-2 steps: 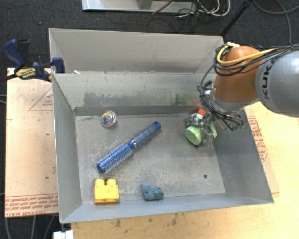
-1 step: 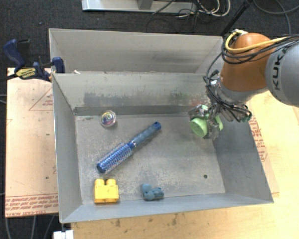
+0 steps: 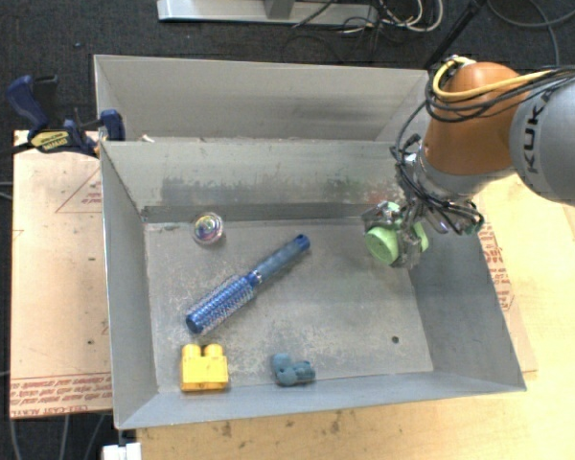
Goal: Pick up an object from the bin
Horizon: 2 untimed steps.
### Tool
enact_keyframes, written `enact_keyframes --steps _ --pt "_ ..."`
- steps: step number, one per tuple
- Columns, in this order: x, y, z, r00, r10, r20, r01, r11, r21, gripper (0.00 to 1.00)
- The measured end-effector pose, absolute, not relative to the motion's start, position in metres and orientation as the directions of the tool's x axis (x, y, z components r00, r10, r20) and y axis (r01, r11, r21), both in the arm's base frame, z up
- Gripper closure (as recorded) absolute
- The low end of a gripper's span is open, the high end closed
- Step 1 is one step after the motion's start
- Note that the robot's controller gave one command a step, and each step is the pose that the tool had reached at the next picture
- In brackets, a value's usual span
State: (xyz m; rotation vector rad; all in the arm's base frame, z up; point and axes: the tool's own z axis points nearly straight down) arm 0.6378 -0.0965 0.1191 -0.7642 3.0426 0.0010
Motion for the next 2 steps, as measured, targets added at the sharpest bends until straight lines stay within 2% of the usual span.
enact_keyframes --steps 1,2 --pt "0.6402 -0.0957 0.1722 -0.882 -0.471 -0.009 -0.471 0.882 -0.005 1.00" --pt "0.6414 -0.0952 0.1803 -0.883 -0.469 -0.005 -0.469 0.883 -0.001 1.00"
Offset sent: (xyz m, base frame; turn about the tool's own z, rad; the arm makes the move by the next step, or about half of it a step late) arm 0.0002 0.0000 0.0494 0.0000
